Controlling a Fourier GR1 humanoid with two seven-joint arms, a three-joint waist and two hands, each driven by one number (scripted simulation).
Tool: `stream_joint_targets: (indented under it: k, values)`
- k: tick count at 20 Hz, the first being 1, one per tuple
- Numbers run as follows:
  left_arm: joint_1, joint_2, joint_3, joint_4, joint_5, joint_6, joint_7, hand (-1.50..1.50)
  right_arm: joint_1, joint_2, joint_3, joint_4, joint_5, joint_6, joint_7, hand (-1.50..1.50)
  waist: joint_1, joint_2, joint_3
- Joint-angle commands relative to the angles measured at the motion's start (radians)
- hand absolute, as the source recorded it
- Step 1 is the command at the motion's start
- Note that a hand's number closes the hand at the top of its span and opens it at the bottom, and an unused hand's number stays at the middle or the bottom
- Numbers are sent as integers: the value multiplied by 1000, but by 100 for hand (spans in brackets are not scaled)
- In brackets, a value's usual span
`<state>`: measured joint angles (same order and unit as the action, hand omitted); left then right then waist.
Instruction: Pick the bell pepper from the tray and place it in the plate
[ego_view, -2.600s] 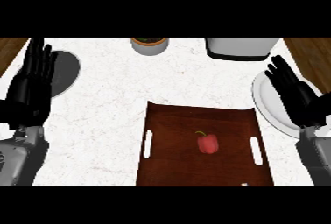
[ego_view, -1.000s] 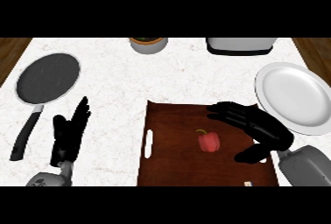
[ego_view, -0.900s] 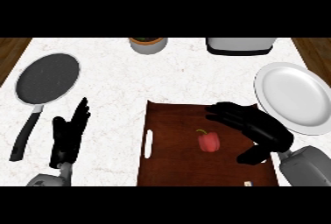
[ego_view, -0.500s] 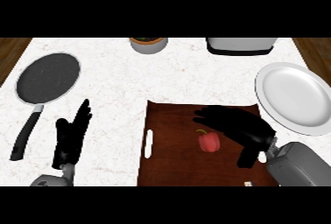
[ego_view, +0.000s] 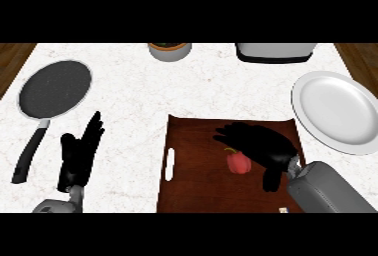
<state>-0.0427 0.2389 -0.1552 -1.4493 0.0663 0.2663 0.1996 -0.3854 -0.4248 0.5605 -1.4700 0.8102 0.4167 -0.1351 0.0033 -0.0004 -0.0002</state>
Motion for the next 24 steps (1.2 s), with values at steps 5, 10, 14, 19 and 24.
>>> stream_joint_targets:
  k: [5,10,14,19,24]
  values:
    - [-43,-10,63,31,-21,-53,20,0,22,32,-50,54,111,47,-110,-150,-2,1,0]
    - [-18,-55,60,8,-64,-33,32,0,-15,91,-113,152,170,52,-151,-150,0,1,0]
    - [-7,-59,70,-62,-78,-43,74,0,-10,153,-122,170,218,52,-152,-150,1,0,0]
    - [-5,-85,94,19,-107,-56,3,0,44,176,-121,145,289,55,-151,-150,-3,0,0]
    - [-15,-95,113,29,-82,-80,-1,0,12,209,-99,210,352,-51,-216,150,-1,1,0]
